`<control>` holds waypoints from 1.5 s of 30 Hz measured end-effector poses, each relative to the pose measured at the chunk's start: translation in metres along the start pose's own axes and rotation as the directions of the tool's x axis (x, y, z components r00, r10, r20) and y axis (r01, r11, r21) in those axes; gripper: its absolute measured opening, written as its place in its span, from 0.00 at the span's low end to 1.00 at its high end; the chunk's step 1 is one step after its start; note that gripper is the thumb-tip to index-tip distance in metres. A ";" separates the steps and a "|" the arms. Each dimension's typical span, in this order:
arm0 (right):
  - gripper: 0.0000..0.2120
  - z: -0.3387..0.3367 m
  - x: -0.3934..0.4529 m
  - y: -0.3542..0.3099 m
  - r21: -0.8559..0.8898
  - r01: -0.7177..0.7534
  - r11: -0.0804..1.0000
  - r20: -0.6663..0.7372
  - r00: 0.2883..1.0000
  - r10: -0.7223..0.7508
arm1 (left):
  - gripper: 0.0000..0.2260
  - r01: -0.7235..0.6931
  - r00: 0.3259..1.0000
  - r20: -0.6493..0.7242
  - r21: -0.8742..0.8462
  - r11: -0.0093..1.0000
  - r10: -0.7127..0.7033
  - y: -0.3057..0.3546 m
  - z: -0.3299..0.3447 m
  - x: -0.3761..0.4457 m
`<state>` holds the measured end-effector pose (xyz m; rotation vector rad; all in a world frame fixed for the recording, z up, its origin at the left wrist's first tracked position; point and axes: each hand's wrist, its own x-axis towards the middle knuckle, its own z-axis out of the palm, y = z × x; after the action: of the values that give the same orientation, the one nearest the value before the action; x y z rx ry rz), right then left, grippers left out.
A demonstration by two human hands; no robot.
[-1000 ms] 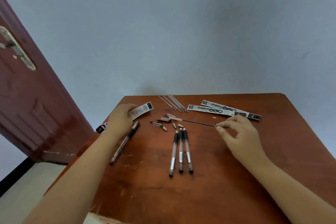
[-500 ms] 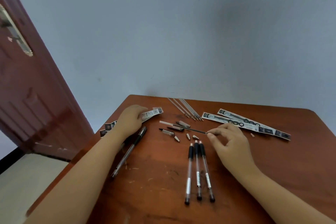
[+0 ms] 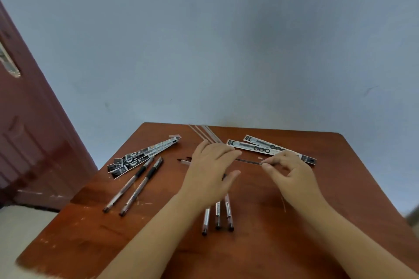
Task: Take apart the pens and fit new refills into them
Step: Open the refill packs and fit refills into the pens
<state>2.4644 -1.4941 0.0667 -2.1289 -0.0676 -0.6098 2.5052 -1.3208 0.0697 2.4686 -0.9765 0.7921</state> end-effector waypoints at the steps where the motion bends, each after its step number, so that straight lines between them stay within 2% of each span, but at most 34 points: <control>1: 0.09 -0.003 -0.003 0.001 0.024 0.006 1.000 0.023 1.000 -0.006 | 0.15 -0.021 1.000 -0.009 -0.008 1.000 0.021 0.009 0.007 0.000; 4: 0.15 -0.009 -0.008 0.007 0.087 0.016 0.996 0.064 0.998 -0.022 | 0.12 -0.017 1.000 -0.013 -0.142 0.990 0.016 0.026 0.021 0.002; 6: 0.13 -0.014 -0.005 0.010 0.079 0.029 0.996 0.103 0.994 -0.037 | 0.11 0.004 1.000 -0.028 -0.189 0.982 -0.009 0.028 0.026 0.002; 9: 0.05 -0.019 -0.001 0.016 -0.036 0.118 0.992 0.199 0.974 -0.108 | 0.11 -0.002 0.999 -0.048 -0.206 0.978 -0.008 0.027 0.029 -0.003; 13: 0.14 -0.017 -0.002 0.019 -0.168 0.316 0.934 0.237 0.932 -0.273 | 0.10 -0.066 0.997 -0.044 -0.171 0.983 0.059 0.024 0.029 -0.009; 15: 0.16 -0.017 -0.003 0.020 -0.220 0.384 0.897 0.259 0.909 -0.326 | 0.10 -0.082 0.997 -0.028 -0.171 0.982 0.079 0.022 0.026 -0.010; 18: 0.14 -0.015 -0.005 0.021 -0.325 0.423 0.846 0.222 0.904 -0.366 | 0.11 -0.081 0.996 0.015 -0.168 0.982 0.085 0.019 0.021 -0.010; 22: 0.12 -0.009 -0.006 0.020 -0.372 0.436 0.820 0.133 0.899 -0.417 | 0.11 -0.026 0.997 0.065 -0.192 0.981 0.039 0.017 0.014 -0.009; 31: 0.10 -0.002 -0.005 0.021 -0.384 0.501 0.775 0.107 0.858 -0.502 | 0.10 0.129 0.979 0.192 -0.296 0.947 -0.073 0.014 0.004 -0.008; 33: 0.10 -0.009 -0.002 0.025 -0.396 0.444 0.804 0.024 0.880 -0.474 | 0.09 0.221 0.958 0.237 -0.260 0.940 -0.160 0.004 -0.002 -0.007; 35: 0.09 -0.019 0.003 0.032 -0.363 0.294 0.884 -0.094 0.932 -0.349 | 0.09 0.341 0.919 0.285 -0.230 0.912 -0.272 -0.011 -0.005 -0.009; 37: 0.05 -0.023 0.006 0.037 -0.349 0.161 0.923 -0.122 0.969 -0.215 | 0.09 0.380 0.905 0.286 -0.211 0.900 -0.315 -0.018 -0.004 -0.008; 38: 0.02 -0.020 0.007 0.038 -0.365 0.121 0.923 -0.111 0.979 -0.173 | 0.09 0.389 0.904 0.272 -0.204 0.898 -0.330 -0.017 -0.003 -0.007; 40: 0.05 -0.008 0.009 0.039 -0.425 0.083 0.902 -0.050 0.992 -0.115 | 0.08 0.404 0.907 0.210 -0.198 0.893 -0.364 -0.016 0.000 -0.005; 42: 0.05 0.006 0.015 0.038 -0.513 0.104 0.852 0.004 0.993 -0.119 | 0.07 0.438 0.897 0.152 -0.188 0.879 -0.415 -0.018 -0.001 -0.005; 45: 0.02 0.021 0.028 0.036 -0.608 0.130 0.783 0.052 0.991 -0.124 | 0.07 0.529 0.848 0.087 -0.195 0.826 -0.523 -0.026 -0.004 -0.008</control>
<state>2.5066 -1.5039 0.0421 -2.7785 -0.0179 -0.7772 2.5179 -1.2967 0.0645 2.3837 -0.3185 0.4358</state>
